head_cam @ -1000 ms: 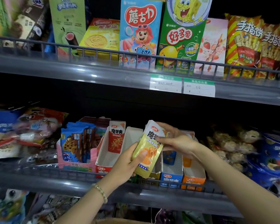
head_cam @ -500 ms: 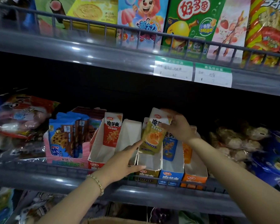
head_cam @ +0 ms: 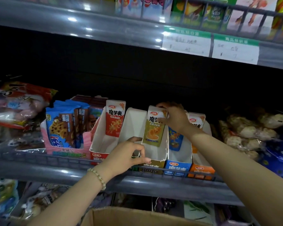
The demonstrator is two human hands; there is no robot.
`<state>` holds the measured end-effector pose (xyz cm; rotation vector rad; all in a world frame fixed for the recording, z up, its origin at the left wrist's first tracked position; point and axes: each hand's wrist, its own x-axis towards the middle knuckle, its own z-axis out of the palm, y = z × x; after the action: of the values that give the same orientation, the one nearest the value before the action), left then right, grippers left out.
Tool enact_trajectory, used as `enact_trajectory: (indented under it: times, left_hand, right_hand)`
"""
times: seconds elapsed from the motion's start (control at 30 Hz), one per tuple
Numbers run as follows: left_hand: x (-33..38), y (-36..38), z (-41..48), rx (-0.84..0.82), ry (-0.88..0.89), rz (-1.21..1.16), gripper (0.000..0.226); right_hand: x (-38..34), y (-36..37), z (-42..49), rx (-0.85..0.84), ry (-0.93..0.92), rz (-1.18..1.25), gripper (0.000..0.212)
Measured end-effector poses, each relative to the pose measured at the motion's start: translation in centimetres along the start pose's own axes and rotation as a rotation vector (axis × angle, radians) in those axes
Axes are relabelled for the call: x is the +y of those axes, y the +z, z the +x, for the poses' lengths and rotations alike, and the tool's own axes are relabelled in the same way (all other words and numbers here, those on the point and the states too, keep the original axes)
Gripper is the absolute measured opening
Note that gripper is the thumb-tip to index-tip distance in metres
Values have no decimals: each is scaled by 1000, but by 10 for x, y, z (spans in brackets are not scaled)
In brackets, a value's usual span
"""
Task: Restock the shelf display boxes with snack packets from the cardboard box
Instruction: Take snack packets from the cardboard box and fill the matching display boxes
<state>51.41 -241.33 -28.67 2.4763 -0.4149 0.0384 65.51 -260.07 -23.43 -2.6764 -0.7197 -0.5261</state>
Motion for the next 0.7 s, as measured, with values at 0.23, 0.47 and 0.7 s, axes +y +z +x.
enact_trajectory:
  times: [0.23, 0.47, 0.7]
  left_hand:
    - [6, 2, -4, 31, -27, 27, 23]
    - [10, 10, -18, 109, -7, 97, 51]
    - [21, 21, -67, 230, 57, 227, 52]
  right_hand:
    - [-3, 3, -8, 16, -1, 14, 56]
    - [-21, -18, -57, 23, 30, 91, 49]
    - [-52, -31, -151, -134, -35, 201, 51]
